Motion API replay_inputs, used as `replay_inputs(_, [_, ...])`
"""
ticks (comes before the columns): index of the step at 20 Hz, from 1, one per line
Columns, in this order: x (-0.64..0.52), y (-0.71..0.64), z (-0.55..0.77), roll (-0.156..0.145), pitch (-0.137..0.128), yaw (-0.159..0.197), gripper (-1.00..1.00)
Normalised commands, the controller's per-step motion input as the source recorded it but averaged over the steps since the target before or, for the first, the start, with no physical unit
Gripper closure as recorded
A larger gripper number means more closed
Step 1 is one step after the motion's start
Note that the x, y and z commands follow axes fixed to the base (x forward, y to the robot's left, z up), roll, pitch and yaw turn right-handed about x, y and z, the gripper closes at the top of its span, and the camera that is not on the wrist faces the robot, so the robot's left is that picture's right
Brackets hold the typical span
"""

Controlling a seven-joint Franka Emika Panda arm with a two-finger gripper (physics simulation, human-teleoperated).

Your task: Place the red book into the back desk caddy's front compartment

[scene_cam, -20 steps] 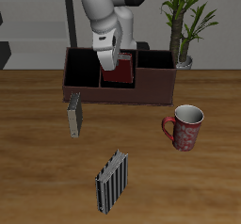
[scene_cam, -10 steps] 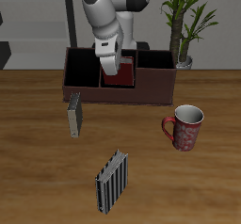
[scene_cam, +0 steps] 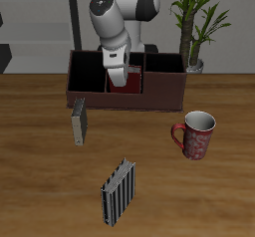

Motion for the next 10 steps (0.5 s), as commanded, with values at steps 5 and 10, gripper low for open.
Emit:
replay_inputs(5, [-0.02, 0.05, -0.15, 0.003, 0.042, 0.037, 1.0])
replay_inputs(10, [0.03, -0.04, -0.17, -0.014, 0.049, 0.02, 1.0])
